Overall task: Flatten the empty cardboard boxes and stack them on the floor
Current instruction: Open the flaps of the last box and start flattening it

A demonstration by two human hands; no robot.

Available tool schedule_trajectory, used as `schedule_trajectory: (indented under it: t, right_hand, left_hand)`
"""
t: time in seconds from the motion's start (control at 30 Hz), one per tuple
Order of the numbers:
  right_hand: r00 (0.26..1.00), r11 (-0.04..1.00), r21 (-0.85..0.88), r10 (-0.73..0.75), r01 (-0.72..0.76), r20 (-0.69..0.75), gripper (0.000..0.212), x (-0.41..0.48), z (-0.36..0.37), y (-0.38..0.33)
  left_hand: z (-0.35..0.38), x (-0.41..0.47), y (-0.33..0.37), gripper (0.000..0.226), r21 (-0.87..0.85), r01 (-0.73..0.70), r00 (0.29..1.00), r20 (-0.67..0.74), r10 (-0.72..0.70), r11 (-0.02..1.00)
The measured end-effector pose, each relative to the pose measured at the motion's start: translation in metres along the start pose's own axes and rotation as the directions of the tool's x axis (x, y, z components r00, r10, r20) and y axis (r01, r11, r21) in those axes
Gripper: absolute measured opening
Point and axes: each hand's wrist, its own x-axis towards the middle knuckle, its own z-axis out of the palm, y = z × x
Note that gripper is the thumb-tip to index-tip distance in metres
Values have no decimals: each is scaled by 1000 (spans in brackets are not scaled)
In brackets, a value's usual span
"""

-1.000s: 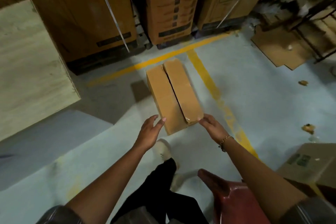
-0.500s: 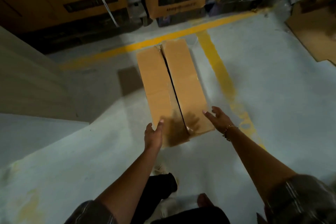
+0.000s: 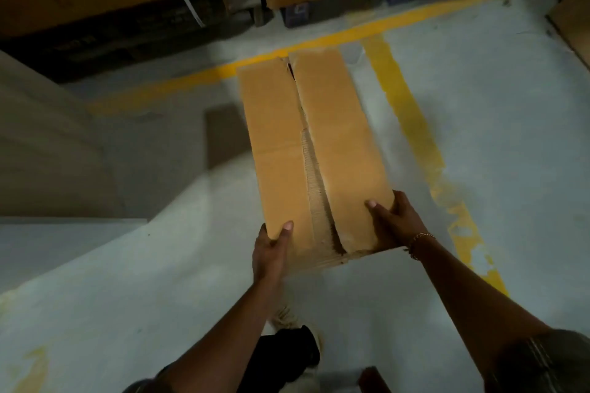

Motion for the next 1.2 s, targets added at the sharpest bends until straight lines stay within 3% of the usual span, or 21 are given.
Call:
schedule_trajectory:
  t: [0.2, 0.37, 0.53, 0.67, 0.83, 0.93, 1.07, 1.2]
  right_hand:
    - [999, 999, 8, -38, 38, -25, 69, -106, -48, -69]
    - [989, 990, 35, -131, 133, -62, 80, -210, -95, -135]
    - [962, 963, 53, -257, 263, -95, 66, -308, -137, -207]
    - [925, 926, 83, -355, 367, -133, 62, -381, -159, -253]
    - [881, 883, 75, -448, 463, -154, 41, -456, -165, -306]
    - [843, 849, 32, -518, 527, -147, 44, -495, -157, -343]
    - [784, 789, 1, -610, 614, -118, 44, -539, -137, -397]
    - [733, 734, -11, -678, 679, -52, 54, -573, -100, -447]
  left_hand:
    - [-66, -94, 74, 86, 36, -59, 998, -31, 60, 998]
    - [-123, -186, 125, 89, 15, -107, 992, -68, 107, 994]
    - [-180, -267, 182, 65, -1, -201, 975, -94, 200, 980]
    - [-234, -322, 218, 66, -34, -284, 953, -120, 278, 958]
    - [-301, -386, 251, 54, -95, -407, 905, -179, 387, 908]
    - [-347, -419, 261, 48, -152, -447, 884, -228, 409, 881]
    - [-409, -450, 264, 67, -224, -478, 861, -311, 403, 849]
    - [-472, -468, 257, 72, -248, -516, 827, -394, 401, 820]
